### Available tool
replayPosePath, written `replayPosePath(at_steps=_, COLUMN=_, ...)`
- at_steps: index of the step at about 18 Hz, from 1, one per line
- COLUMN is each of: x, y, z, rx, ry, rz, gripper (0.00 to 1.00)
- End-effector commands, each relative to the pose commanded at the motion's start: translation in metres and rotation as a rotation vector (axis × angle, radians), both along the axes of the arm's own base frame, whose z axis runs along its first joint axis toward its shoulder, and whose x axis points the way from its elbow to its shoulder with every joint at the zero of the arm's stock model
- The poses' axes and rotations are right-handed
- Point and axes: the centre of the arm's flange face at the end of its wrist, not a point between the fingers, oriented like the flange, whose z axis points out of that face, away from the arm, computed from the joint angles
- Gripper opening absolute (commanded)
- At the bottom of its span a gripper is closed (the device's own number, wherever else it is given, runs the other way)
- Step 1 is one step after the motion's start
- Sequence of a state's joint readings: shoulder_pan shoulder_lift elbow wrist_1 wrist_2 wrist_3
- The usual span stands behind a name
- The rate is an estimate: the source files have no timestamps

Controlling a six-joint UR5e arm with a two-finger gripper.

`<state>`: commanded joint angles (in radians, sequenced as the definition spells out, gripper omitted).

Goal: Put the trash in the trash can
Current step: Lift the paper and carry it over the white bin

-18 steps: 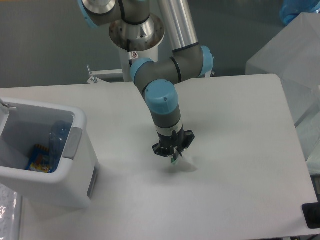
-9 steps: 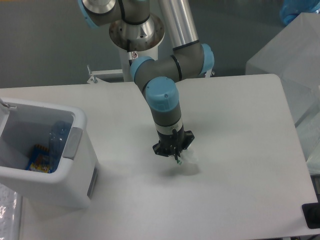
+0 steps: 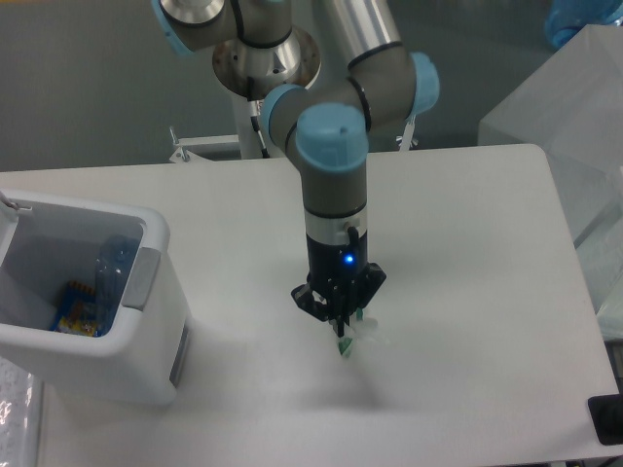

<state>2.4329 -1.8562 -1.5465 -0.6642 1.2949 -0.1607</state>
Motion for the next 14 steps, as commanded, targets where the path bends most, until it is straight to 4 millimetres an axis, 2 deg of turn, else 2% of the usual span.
replayPosePath(at_steps=4, x=0.030, y=-0.006, z=0.074, rx=0.145, ry=-0.002, rz=0.011, gripper=0.16)
replayPosePath(at_steps=7, x=0.060, y=-0.009, z=0.109, rx=0.215, ry=0.007, rz=-0.057, gripper=0.16)
replayPosePath(at_steps=10, x=0.098, y=0.002, z=0.128, rx=0.240, ry=0.040, rz=-0.153, gripper=0.16)
replayPosePath(at_steps=14, x=0.152, y=0.018, z=0.133, rx=0.219, ry=0.127, rz=-0.331, gripper=0.16)
